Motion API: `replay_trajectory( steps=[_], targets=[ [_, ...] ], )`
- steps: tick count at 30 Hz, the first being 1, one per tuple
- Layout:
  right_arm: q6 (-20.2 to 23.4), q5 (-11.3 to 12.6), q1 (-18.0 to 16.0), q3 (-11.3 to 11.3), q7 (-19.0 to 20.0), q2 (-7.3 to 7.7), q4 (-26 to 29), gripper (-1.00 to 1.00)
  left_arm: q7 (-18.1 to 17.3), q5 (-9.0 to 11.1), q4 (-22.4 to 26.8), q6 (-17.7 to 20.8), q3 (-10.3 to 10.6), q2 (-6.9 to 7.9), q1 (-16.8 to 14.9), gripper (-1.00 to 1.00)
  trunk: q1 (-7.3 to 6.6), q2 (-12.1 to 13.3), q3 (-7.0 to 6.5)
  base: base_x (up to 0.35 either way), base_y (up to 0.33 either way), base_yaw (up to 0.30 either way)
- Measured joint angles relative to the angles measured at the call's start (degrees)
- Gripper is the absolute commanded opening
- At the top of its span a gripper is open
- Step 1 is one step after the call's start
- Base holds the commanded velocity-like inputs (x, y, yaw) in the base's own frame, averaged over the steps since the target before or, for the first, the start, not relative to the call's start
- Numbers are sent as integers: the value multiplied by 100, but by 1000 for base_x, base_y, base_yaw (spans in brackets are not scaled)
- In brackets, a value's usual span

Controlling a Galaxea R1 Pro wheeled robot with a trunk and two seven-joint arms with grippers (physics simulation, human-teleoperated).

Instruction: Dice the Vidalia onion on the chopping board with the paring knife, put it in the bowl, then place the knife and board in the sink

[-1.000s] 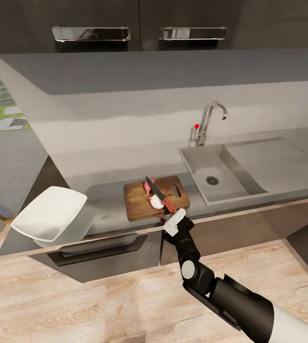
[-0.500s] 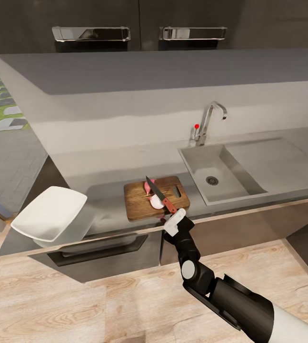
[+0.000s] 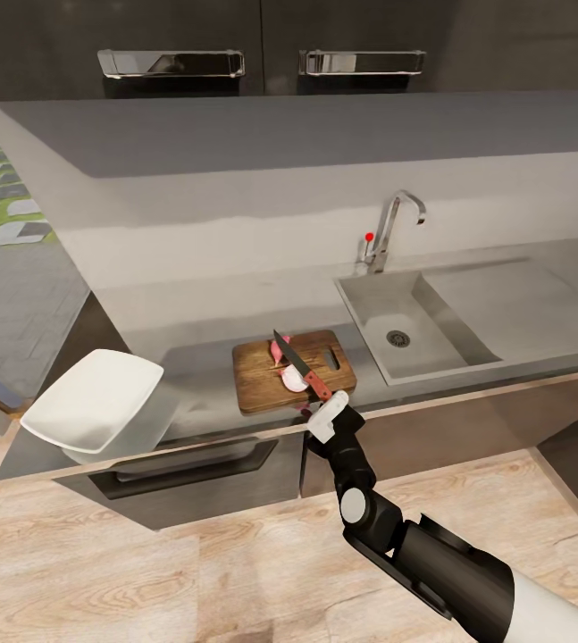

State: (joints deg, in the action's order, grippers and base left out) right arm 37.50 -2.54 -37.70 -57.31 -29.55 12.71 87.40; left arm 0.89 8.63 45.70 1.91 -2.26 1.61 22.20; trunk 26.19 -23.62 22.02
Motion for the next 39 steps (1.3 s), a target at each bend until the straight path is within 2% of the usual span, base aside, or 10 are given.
replay_trajectory(
  steps=[39],
  targets=[
    [0,0,3,0,0,0,0,-100,-1,0,-31,0,0,-4,-1,100,0,0,0,0,0,0]
  ],
)
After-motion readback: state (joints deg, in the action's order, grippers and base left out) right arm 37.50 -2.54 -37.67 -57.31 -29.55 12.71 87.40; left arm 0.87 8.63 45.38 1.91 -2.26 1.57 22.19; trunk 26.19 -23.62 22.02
